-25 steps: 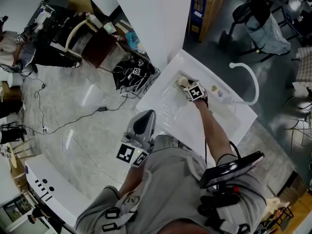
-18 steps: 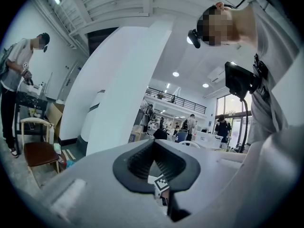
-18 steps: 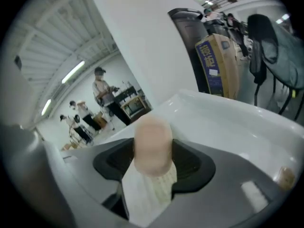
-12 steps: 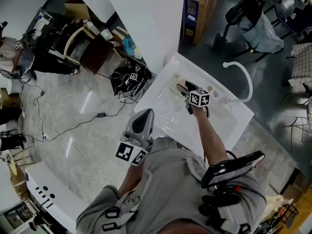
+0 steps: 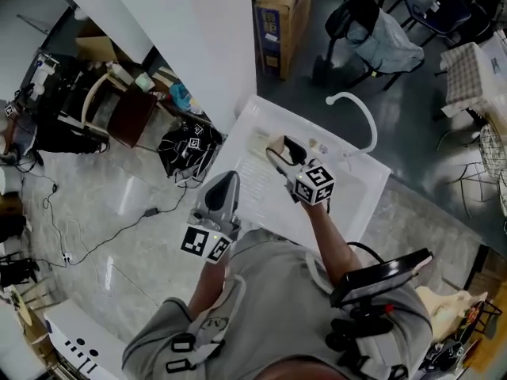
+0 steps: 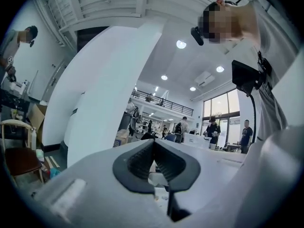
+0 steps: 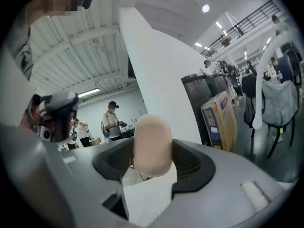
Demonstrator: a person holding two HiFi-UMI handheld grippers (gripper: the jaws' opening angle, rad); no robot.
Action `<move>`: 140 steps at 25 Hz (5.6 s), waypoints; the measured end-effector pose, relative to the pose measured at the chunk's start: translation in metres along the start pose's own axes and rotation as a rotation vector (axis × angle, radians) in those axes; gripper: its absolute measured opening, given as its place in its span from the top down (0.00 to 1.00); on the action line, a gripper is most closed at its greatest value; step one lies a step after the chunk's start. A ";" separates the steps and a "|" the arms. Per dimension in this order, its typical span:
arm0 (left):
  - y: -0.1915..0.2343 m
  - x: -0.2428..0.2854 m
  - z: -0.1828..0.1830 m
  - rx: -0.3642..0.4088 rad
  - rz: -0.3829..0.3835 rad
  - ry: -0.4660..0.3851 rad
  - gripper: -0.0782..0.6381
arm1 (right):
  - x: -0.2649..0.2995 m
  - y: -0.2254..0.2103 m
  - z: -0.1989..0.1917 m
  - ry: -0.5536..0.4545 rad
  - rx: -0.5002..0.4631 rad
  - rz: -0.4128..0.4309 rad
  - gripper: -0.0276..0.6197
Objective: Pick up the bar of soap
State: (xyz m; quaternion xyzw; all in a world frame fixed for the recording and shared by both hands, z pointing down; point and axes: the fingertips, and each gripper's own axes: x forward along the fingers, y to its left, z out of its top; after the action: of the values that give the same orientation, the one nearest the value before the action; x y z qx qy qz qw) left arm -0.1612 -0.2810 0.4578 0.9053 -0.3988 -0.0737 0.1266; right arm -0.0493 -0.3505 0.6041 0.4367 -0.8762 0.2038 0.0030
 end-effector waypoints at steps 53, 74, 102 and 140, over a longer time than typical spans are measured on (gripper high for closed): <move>-0.152 0.048 -0.038 0.052 -0.374 0.116 0.91 | -0.278 -0.130 -0.035 -0.076 0.042 -0.679 0.56; -0.150 0.050 -0.048 0.078 -0.237 0.168 0.91 | -0.271 -0.314 -0.208 0.359 0.200 -0.882 0.56; -0.155 0.052 -0.046 0.073 -0.206 0.143 0.91 | -0.263 -0.314 -0.198 0.467 0.085 -0.817 0.46; -0.189 0.036 -0.003 0.125 -0.664 0.017 0.91 | -0.281 0.096 0.118 -0.296 -0.334 -0.704 0.96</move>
State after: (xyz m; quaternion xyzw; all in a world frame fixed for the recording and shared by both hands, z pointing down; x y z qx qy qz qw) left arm -0.0034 -0.1841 0.4053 0.9924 -0.0846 -0.0786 0.0431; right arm 0.0710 -0.1269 0.4108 0.7277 -0.6854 -0.0194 0.0174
